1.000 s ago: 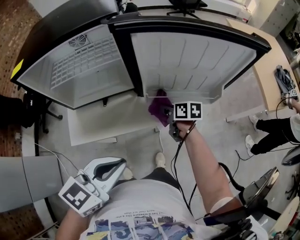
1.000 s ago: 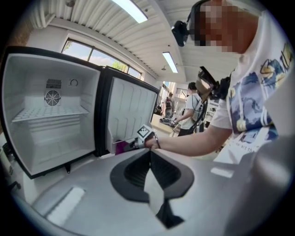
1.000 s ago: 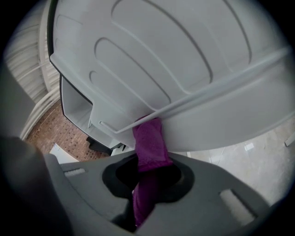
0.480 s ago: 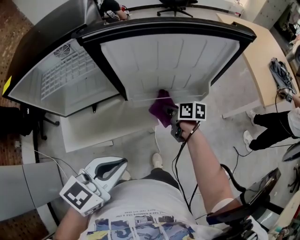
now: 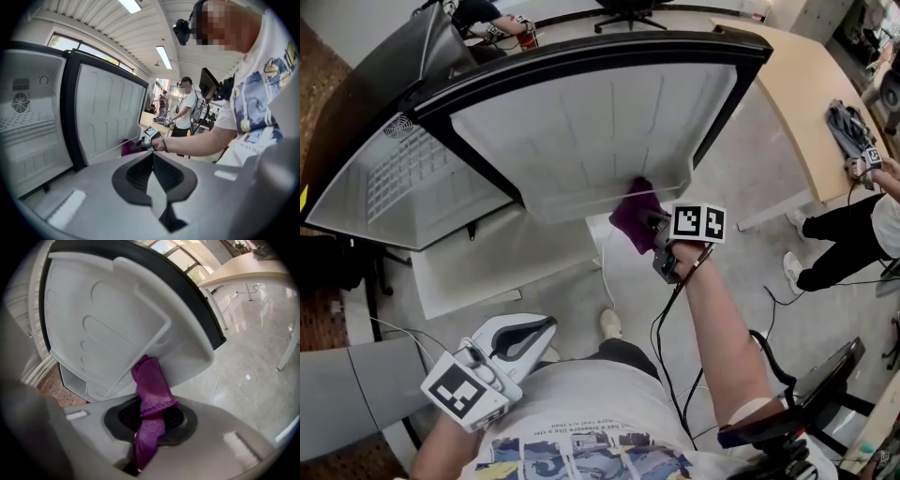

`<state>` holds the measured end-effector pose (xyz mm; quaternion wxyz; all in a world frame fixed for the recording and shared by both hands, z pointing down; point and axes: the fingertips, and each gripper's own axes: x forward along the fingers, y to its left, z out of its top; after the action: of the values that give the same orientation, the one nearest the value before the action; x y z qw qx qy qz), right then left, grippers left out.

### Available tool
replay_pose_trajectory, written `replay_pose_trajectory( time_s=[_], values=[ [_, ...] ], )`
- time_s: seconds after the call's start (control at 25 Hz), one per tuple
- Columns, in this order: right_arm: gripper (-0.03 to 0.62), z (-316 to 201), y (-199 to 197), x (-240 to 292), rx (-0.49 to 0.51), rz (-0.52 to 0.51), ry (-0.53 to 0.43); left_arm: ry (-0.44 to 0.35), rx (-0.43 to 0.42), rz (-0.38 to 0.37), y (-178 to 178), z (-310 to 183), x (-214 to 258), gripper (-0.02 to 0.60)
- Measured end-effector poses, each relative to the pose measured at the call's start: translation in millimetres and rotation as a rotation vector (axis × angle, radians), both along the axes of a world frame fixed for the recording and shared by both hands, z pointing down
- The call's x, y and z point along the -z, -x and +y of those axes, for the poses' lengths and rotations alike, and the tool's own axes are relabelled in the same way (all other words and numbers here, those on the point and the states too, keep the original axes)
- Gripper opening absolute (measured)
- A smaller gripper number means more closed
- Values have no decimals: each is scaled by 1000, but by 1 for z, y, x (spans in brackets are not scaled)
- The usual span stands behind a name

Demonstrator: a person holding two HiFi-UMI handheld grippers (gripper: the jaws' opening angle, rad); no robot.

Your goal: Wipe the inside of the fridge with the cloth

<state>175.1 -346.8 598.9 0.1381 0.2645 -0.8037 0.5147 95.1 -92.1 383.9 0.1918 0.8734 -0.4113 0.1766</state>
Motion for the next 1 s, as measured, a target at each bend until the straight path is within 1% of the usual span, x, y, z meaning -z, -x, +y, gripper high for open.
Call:
replay_pose_trajectory(
  time_s=[0.28, 0.4, 0.48, 0.68, 0.8, 1.0],
  values=[
    [52, -17, -38, 0, -58, -1, -4, 12, -25, 39, -30, -15, 5, 6],
    [52, -23, -48, 2, -76, 1, -5, 20, -27, 46, -35, -19, 6, 6],
    [52, -25, -54, 3, -93, 0, -4, 16, -31, 41, -35, -20, 6, 6],
    [52, -24, -75, 0, -130, 11, -12, 14, -46, -8, -32, -14, -3, 6],
    [52, -24, -87, 0, -160, 33, -44, 15, -44, -3, -32, -14, -4, 6],
    [52, -22, -115, 3, -219, 121, -129, 34, -49, 4, -32, -7, -9, 6]
  ],
)
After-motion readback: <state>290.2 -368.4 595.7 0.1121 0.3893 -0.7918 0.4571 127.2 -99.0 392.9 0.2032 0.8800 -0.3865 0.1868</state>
